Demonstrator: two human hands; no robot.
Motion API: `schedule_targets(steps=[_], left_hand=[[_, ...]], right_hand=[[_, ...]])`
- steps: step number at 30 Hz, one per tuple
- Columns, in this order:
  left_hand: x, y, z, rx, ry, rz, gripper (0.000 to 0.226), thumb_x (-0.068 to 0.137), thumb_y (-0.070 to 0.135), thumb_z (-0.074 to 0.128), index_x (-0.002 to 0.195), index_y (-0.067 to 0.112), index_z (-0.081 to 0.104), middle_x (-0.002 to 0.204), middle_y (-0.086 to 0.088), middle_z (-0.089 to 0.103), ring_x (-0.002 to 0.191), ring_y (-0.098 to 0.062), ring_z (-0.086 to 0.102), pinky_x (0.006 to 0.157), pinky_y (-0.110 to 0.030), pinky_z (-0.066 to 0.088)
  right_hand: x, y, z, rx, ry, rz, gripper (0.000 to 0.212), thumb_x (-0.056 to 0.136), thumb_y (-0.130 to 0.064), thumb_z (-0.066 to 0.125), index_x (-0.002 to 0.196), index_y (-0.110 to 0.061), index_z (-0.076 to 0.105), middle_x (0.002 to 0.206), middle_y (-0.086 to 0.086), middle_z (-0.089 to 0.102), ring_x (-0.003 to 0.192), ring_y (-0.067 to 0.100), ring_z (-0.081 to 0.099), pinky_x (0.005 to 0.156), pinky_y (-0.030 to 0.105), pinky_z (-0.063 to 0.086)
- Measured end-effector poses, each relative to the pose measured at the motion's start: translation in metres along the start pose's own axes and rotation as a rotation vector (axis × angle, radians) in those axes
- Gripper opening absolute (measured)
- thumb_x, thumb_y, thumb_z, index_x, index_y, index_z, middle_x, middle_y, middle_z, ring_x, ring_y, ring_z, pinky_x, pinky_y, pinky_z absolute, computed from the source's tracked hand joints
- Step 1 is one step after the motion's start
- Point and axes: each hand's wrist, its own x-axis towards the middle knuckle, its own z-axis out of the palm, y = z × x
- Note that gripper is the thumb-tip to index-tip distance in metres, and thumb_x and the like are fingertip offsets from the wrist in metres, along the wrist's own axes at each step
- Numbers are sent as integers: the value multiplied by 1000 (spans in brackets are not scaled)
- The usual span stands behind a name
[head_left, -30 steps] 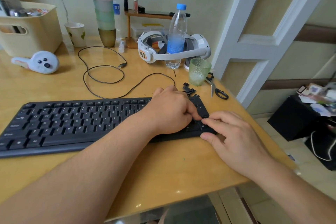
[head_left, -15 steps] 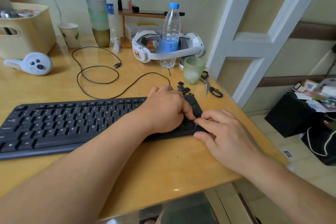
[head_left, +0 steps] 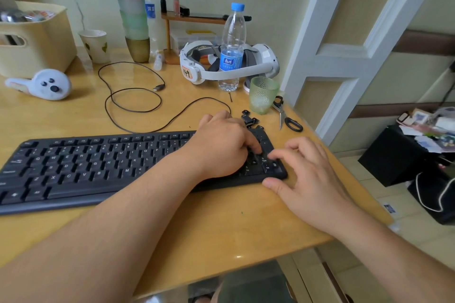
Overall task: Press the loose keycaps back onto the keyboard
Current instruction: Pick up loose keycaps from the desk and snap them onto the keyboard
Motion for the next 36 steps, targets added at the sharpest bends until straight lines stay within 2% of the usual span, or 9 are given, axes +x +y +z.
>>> schedule_targets(steps=[3, 6, 11, 14, 17, 22, 25, 29, 36], left_hand=[[0, 2, -1, -10, -15, 6, 49, 93, 17, 50, 118, 54, 70, 108, 20, 52, 105, -17, 35, 88, -39, 26], [-2, 5, 0, -11, -57, 26, 50, 94, 17, 49, 122, 54, 69, 111, 15, 55, 101, -16, 30, 90, -40, 29], [-1, 10, 1, -118, -117, -25, 49, 94, 13, 48, 123, 45, 71, 112, 15, 54, 111, -20, 34, 96, -40, 28], [-1, 12, -1, -141, -104, -46, 46, 94, 12, 48, 119, 42, 73, 109, 18, 54, 119, -20, 36, 102, -43, 28], [-1, 13, -3, -150, -89, -39, 46, 93, 12, 47, 109, 44, 76, 105, 23, 57, 113, -18, 36, 101, -42, 28], [-1, 11, -2, -133, 11, -46, 45, 92, 13, 49, 113, 46, 71, 104, 20, 54, 112, -19, 39, 98, -44, 30], [-1, 7, -1, -96, -23, -58, 44, 91, 15, 50, 114, 47, 71, 104, 19, 54, 113, -20, 39, 97, -44, 30], [-1, 5, 0, -74, -48, -71, 41, 90, 18, 51, 109, 46, 74, 105, 17, 56, 113, -20, 40, 96, -44, 30], [-1, 5, -1, -92, -4, -90, 45, 89, 13, 50, 112, 46, 72, 103, 18, 57, 113, -21, 40, 89, -41, 27]], right_hand=[[0, -2, 0, -19, -14, -15, 59, 90, -58, 56, 139, -25, 61, 118, -12, 45, 109, 17, 43, 95, 34, 42], [0, -2, 2, -15, -15, -22, 55, 92, -58, 52, 133, -24, 68, 111, -12, 47, 103, 15, 42, 91, 34, 44], [0, -2, 1, 24, 54, 5, 39, 88, -52, 68, 112, -22, 77, 102, -11, 52, 100, 17, 48, 87, 30, 43], [0, -4, 1, 11, 59, -22, 34, 87, -44, 72, 110, -21, 81, 99, -9, 57, 95, 15, 49, 85, 25, 42], [-1, -4, 1, 1, 67, -24, 35, 86, -43, 74, 112, -20, 80, 99, -8, 59, 95, 15, 49, 86, 22, 39], [-1, -4, 0, -17, 45, -10, 46, 91, -51, 66, 125, -20, 72, 106, -9, 59, 101, 16, 50, 89, 27, 42], [-1, -6, 0, -42, 13, -6, 52, 92, -58, 54, 128, -25, 71, 107, -10, 52, 101, 16, 44, 87, 34, 46], [0, -7, 0, -65, -38, 10, 48, 93, -63, 49, 125, -36, 72, 107, -12, 47, 101, 17, 40, 85, 45, 49], [0, -10, -4, -85, -75, 65, 55, 88, -69, 48, 131, -38, 63, 114, -14, 44, 109, 16, 39, 91, 46, 47]])
